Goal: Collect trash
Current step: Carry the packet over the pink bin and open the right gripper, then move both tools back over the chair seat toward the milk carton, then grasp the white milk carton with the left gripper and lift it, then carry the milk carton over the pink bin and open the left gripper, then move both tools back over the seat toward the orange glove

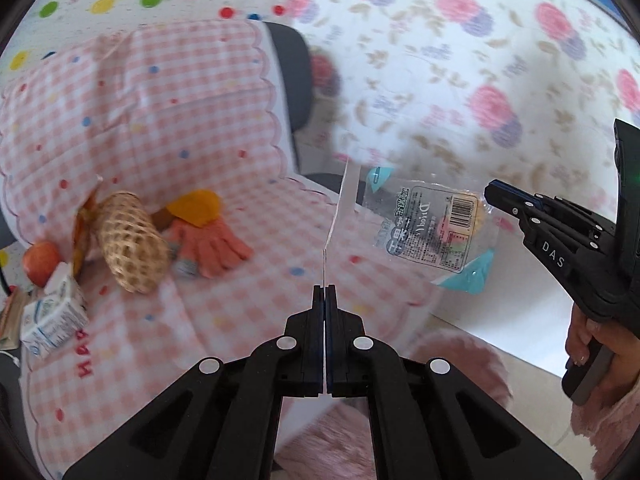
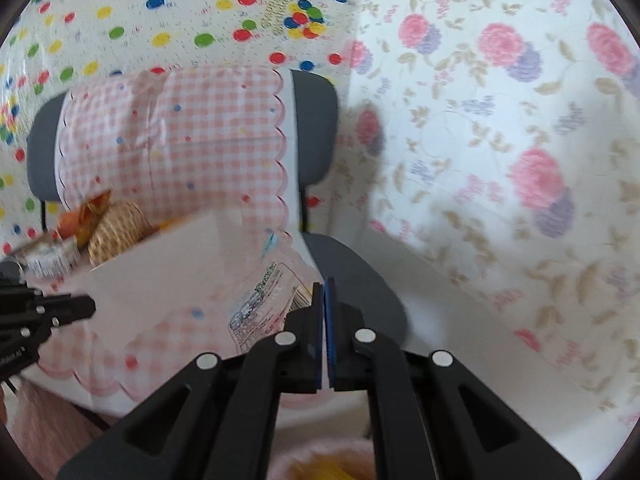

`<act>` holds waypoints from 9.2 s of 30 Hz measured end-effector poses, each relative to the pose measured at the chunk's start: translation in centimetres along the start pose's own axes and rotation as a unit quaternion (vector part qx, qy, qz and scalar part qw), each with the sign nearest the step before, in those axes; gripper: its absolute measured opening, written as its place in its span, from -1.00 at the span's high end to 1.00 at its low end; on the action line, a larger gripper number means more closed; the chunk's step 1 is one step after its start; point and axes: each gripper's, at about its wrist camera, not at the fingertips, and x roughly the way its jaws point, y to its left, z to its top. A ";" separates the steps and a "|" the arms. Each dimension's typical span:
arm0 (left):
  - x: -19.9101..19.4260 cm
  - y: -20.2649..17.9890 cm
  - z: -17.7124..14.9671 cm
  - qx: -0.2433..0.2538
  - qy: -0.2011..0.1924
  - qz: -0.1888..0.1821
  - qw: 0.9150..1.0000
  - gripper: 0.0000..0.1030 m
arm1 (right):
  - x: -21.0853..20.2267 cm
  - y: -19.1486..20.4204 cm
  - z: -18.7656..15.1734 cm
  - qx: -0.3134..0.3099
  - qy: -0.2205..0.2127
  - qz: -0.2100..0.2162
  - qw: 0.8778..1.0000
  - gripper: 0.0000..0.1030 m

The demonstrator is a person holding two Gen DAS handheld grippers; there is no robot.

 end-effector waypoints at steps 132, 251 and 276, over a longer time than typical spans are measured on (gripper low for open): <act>3.0 24.5 -2.9 -0.157 0.074 0.148 0.974 -0.73 | 10.4 14.4 3.8 -0.027 0.105 0.248 0.963 -0.38; 8.0 -14.6 -4.6 0.098 0.095 -0.076 0.988 -0.69 | -3.5 -11.0 -8.4 0.129 0.116 -0.001 0.985 0.06; -1.9 3.7 -3.5 -0.052 0.032 0.129 0.990 -0.69 | -0.4 1.5 0.4 0.068 0.068 0.174 0.980 0.06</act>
